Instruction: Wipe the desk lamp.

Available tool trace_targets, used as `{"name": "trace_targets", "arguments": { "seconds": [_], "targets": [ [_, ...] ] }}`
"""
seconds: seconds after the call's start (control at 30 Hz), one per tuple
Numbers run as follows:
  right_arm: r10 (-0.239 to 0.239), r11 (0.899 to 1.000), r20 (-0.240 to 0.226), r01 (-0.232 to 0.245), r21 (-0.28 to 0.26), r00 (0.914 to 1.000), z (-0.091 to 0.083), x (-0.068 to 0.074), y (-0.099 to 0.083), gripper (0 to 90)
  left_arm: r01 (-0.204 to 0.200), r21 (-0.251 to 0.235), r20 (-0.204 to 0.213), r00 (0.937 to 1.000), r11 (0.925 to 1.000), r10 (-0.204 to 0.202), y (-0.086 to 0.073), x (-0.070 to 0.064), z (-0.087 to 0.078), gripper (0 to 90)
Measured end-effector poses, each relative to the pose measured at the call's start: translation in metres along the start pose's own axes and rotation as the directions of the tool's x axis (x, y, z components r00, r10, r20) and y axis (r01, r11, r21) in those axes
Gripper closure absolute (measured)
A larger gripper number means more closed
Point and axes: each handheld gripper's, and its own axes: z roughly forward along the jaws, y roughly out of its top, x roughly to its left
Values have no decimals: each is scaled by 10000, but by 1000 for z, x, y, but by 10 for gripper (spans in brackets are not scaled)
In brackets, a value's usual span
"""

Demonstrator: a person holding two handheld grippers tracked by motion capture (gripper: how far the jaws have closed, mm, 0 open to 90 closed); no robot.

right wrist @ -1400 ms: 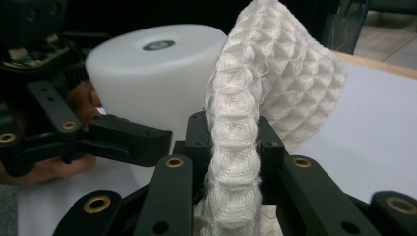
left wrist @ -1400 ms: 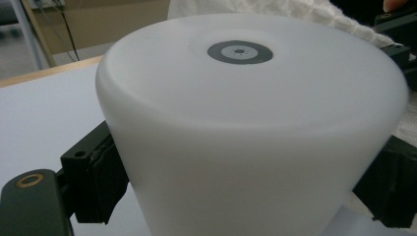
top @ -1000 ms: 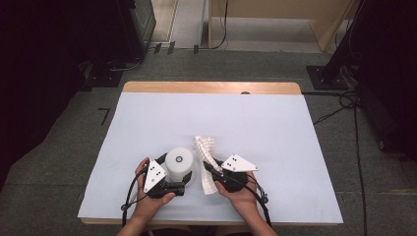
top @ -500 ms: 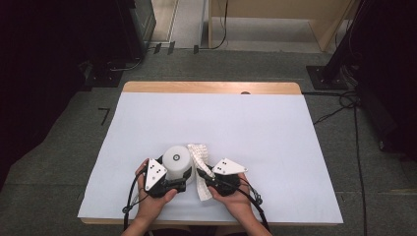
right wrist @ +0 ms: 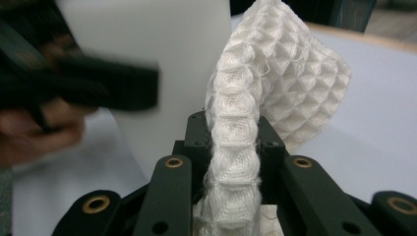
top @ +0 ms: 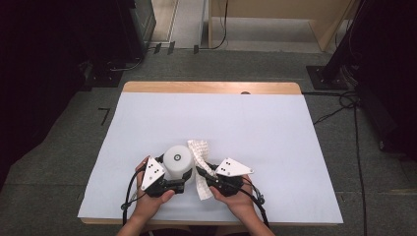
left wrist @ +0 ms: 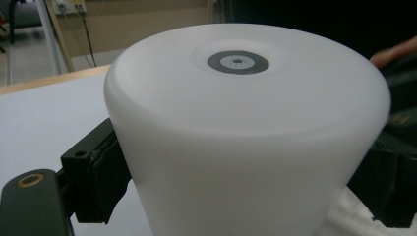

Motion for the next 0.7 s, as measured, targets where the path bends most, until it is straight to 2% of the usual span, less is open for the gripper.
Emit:
{"name": "trace_targets", "arguments": {
  "seconds": [0.07,0.1,0.2,0.23,0.27,0.33,0.4,0.5,0.53,0.6,0.63,0.7],
  "targets": [
    [127,9994,56,-129,324,9999,6,-1,-5,744,-83,-48,-35,10000,10000,83,1,0,-1,88],
    [154,9994,19,-155,305,9999,6,-1,-5,744,-56,1,-13,10000,10000,56,0,1,0,88],
    [67,10000,-97,-68,-70,9999,0,2,2,743,-79,189,-37,10000,9998,80,-4,2,3,88],
    [27,9993,-161,-33,-378,9999,-4,4,6,742,-89,227,-44,10000,9997,90,-5,3,5,88],
    [-64,9980,-196,52,-631,9998,-8,6,10,742,-92,223,-43,9999,9997,93,-6,3,6,88],
    [-248,9965,-208,231,-807,9995,-11,7,14,741,-173,165,-34,9998,9997,174,-8,4,7,88],
    [-309,9964,-100,300,-790,9995,-12,5,14,741,-361,157,-60,9993,9992,362,-11,6,8,88],
    [-85,9977,166,96,-669,9998,-10,0,9,742,-366,490,58,9993,9981,363,-16,8,12,87],
    [-21,9982,288,38,-591,9996,-10,-3,7,742,-338,437,34,9994,9985,337,-16,7,11,86],
    [96,9985,430,-73,-535,9990,-9,-7,5,741,-300,470,-113,9995,9984,305,-16,6,11,81],
    [145,9987,513,-119,-499,9986,-9,-9,4,741,-251,419,-402,9988,9988,268,-16,3,11,70],
    [374,9989,732,-353,-308,9966,-8,-15,1,737,-1,249,-677,9977,9997,18,-16,-2,10,50]
  ]
}}
